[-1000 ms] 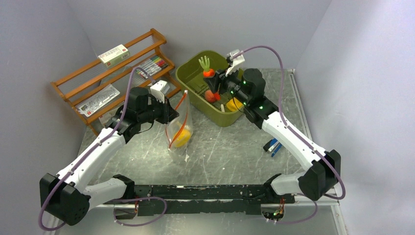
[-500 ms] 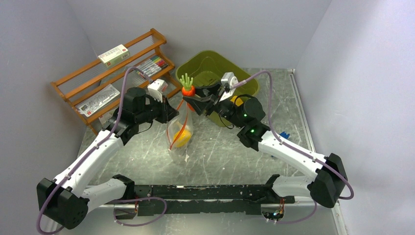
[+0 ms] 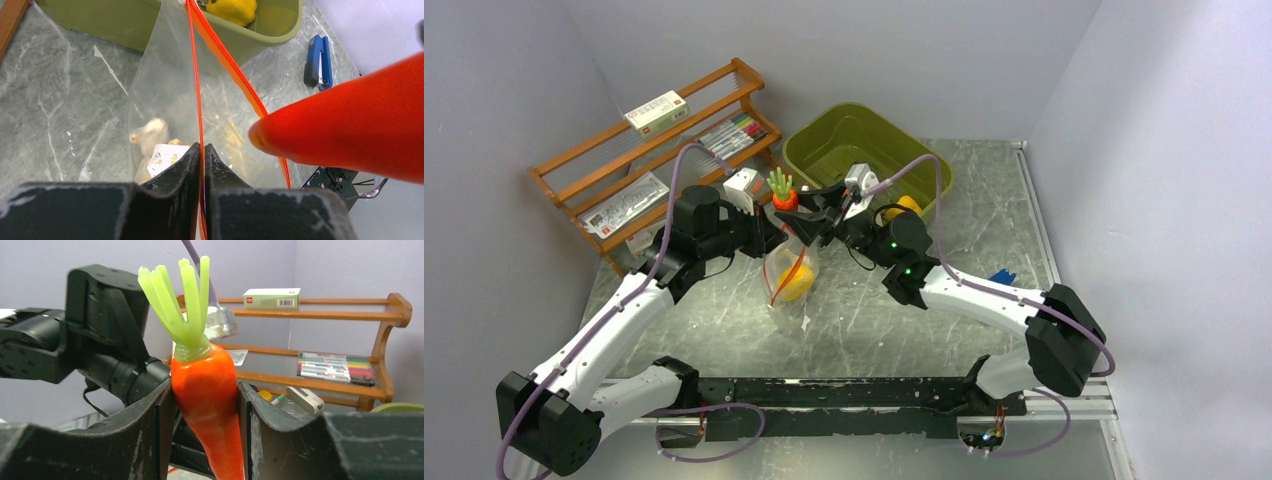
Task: Place the food in the zip-top bag and seal the zipper
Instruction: Place the fake vegetable in the zipper food storage bag.
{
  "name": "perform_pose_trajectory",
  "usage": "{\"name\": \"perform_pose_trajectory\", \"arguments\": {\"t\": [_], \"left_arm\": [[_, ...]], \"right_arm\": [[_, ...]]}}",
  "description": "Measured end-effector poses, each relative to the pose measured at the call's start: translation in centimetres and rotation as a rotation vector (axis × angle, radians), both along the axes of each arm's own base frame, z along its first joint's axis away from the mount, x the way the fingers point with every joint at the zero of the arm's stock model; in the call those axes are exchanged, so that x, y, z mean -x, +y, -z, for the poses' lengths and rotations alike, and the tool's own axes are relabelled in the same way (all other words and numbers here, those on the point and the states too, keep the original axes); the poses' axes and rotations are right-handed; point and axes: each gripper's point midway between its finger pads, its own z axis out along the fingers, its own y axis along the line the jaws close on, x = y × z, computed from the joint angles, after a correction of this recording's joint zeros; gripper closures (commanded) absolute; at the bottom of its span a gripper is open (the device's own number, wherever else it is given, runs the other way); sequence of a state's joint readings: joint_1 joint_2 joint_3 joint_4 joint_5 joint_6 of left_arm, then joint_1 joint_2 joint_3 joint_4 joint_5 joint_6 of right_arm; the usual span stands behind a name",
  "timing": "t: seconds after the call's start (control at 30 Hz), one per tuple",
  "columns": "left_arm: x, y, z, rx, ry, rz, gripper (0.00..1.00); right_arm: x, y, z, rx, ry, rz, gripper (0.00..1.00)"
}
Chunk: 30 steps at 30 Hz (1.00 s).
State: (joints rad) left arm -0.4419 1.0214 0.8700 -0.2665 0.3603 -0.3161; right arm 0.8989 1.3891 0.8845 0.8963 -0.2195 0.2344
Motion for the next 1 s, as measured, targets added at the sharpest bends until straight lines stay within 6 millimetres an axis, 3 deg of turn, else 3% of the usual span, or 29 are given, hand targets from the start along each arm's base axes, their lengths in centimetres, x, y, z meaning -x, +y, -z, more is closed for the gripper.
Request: {"name": "perform_pose_trajectory", "arguments": {"t": [0.53, 0.67, 0.8, 1.0], "left_arm": [[-0.1, 0.2, -0.1, -0.001, -0.002, -0.018, 0.93], [-0.3, 0.3, 0.0, -0.005, -0.002, -0.026, 0.93], [-0.4, 0.4, 0.1, -0.008, -0.002, -0.032, 0.93], [-0.4, 0.4, 0.1, -0.009, -0.003, -0.035, 0.93]], "right_arm": [[-1.0, -0.4, 5.0, 0.137, -0.072, 0.079, 0.70], [-1.3, -0.4, 5.9, 0.185, -0.092, 0.097, 0.66], [-1.6, -0.5, 6.7, 0.233, -0.112, 0.111, 0.56], [-1.9, -0.7, 8.2, 0.313, -0.139, 0.129, 0.51]]}}
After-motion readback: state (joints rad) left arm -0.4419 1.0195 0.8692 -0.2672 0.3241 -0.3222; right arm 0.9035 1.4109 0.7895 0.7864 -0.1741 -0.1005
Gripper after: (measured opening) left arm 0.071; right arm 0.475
